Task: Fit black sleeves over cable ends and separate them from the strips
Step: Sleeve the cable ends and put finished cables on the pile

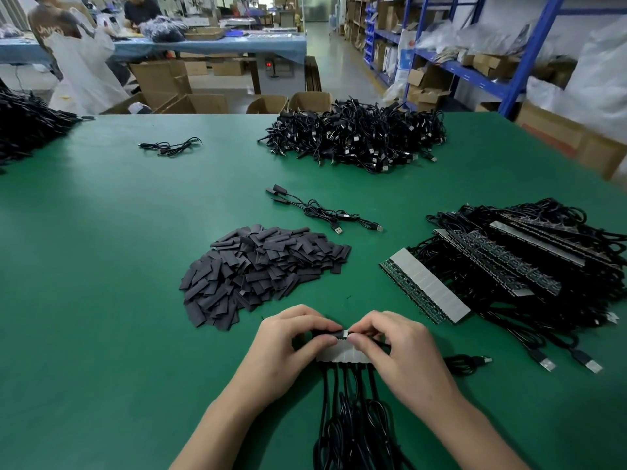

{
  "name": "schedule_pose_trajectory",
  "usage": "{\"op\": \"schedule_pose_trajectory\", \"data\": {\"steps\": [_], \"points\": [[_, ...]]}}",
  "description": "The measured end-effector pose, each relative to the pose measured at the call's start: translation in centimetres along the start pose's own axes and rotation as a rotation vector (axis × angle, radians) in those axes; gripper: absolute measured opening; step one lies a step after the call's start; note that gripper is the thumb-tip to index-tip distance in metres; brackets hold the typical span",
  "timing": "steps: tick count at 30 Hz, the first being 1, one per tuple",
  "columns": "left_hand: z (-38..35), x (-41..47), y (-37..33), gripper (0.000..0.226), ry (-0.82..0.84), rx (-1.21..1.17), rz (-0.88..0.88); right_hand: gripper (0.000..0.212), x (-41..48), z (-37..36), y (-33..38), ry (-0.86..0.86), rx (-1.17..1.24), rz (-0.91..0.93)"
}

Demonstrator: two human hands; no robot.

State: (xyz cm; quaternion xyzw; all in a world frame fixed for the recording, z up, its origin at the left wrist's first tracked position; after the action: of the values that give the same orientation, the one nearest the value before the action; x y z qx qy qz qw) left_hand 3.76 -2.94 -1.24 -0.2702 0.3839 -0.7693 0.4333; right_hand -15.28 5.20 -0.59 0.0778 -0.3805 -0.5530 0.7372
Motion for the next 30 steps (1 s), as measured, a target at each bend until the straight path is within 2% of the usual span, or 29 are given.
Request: {"op": "schedule_pose_trajectory", "data": {"steps": [4,8,13,16,23,30], "points": [[-0.3,0.0,0.0,0.014,-0.005,-0.027,0.01,0.01,0.0,-0.2,-0.4,-0.001,0.012,-0.051],[0.0,-0.3,-0.1,0.026,-0.061,-0.065,-0.014,0.015,0.0,-0.4,-0.8,-0.017,0.077,-0.123],[-0.1,-0.7,-0.7,0.02,-0.174,0.136,-0.218,0.015,-0.1,-0.3,-0.7,0.004,0.141,-0.142],[0.0,-0.7,-0.9,0.011,-0.26,0.226,-0.309,0.005,-0.1,-0.4,-0.4,0.049,0.154,-0.13],[0.2,-0.8,-0.4,0.021,-0.118,0.041,-0.14,0.005,0.1,0.1,0.1,0.078,-0.018,-0.053],[0.2,-0.8,-0.5,0.021,-0.122,0.045,-0.108,0.004,0.1,0.4,0.4,0.058,-0.02,-0.007]]}}
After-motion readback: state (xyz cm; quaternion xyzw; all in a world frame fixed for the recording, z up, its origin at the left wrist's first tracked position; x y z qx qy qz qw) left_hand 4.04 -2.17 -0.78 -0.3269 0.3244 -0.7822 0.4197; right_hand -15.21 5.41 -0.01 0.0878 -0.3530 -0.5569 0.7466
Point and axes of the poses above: each hand's wrist, its own x-axis towards the middle knuckle, its own z-axis out of the back of the hand, y = z × x, the point moved 2 cm from there along x, towards the middle knuckle, and after that the axes turned 14 degrees about z, right-handed, at the moved point
